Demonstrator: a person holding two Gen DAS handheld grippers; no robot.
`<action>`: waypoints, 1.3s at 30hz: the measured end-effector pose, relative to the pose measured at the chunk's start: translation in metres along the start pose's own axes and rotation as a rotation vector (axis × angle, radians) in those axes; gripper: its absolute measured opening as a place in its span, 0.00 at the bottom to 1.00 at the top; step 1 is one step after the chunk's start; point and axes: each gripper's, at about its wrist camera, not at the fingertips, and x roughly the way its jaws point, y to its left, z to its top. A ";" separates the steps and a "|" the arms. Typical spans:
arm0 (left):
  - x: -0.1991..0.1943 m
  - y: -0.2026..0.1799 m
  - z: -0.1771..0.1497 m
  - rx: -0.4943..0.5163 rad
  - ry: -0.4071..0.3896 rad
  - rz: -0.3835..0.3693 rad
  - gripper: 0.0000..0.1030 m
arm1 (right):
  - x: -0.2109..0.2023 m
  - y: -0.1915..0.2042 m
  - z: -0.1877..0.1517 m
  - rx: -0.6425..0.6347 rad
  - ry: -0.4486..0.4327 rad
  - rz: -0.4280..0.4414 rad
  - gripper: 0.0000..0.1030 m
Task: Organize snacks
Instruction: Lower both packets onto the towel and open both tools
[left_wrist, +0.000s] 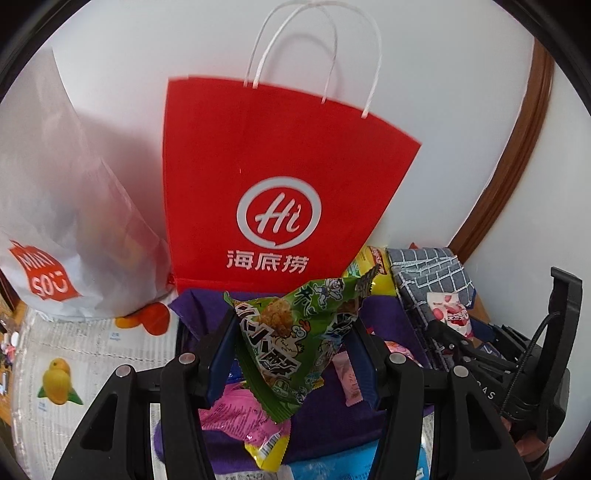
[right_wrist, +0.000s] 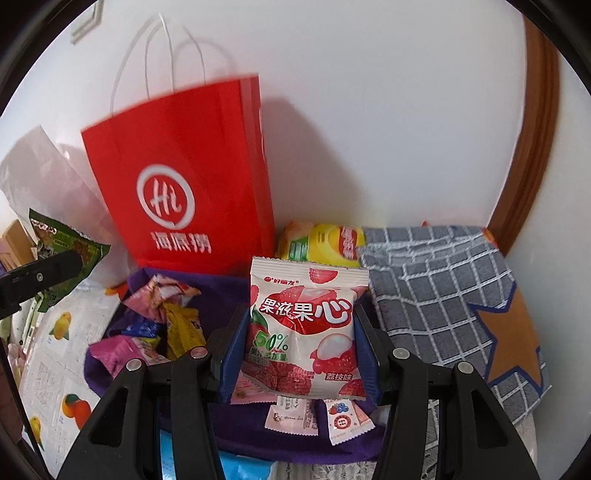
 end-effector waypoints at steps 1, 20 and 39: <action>0.005 0.000 0.000 0.003 0.013 0.002 0.52 | 0.006 0.000 -0.001 -0.004 0.011 0.002 0.51; 0.049 0.003 -0.017 0.019 0.139 0.012 0.52 | 0.064 0.006 -0.025 -0.060 0.162 0.003 0.51; 0.076 -0.010 -0.029 0.046 0.242 0.037 0.52 | 0.088 -0.001 -0.031 -0.076 0.234 -0.036 0.52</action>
